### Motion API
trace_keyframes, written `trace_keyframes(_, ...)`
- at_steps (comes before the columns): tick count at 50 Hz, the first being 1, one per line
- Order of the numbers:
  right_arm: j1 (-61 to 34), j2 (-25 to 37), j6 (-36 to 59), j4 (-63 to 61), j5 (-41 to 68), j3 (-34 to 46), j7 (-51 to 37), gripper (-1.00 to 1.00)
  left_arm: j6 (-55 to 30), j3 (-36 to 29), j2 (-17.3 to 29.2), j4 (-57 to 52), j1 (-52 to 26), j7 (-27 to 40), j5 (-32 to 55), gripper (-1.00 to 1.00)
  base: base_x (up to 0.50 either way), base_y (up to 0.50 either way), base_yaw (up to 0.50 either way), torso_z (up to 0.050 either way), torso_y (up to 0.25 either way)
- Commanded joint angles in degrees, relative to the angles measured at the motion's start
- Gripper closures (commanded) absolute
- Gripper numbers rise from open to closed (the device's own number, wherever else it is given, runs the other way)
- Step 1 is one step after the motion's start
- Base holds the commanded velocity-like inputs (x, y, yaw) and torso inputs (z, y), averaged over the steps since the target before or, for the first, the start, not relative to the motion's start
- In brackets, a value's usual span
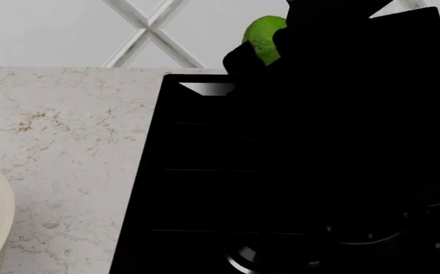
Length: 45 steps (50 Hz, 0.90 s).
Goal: Pick the lime from the pan and place it in the bowl.
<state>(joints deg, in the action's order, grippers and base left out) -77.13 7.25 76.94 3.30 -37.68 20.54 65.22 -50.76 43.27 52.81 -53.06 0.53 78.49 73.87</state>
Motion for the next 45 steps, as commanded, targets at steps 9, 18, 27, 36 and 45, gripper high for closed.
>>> trace_keyframes(9,-1.82,-7.1,-2.92,-2.53,13.04,3.29,-5.3,1.0,0.17,5.73,-2.33,-0.12,3.74,-2.66,-1.29,-1.0,0.0,0.0,0.0,0.0,0.0)
trace_keyframes(18,-3.33,-7.06,-3.02,-3.59,28.66,6.49,-14.96,1.0,-0.01,6.6,-2.12,-0.29,4.39,-1.99,-0.4,-1.0,0.0,0.0,0.0,0.0,0.0)
trace_keyframes(27,-5.4,-7.04,-6.44,-1.13,44.81,9.69,-24.46,1.0,0.9,5.96,-3.52,0.07,5.44,-3.85,-3.06,-1.0,0.0,0.0,0.0,0.0,0.0)
trace_keyframes(36,-8.69,-7.08,-11.5,2.7,58.91,14.42,-32.39,1.0,1.22,6.88,-4.3,0.07,6.93,-4.55,-3.86,-1.0,0.0,0.0,0.0,0.0,0.001)
trace_keyframes(45,-12.56,-7.08,-16.71,6.76,70.22,20.58,-38.47,1.0,0.78,8.19,-2.96,1.09,6.86,-3.54,-1.41,-1.0,0.0,0.0,0.0,0.0,0.0)
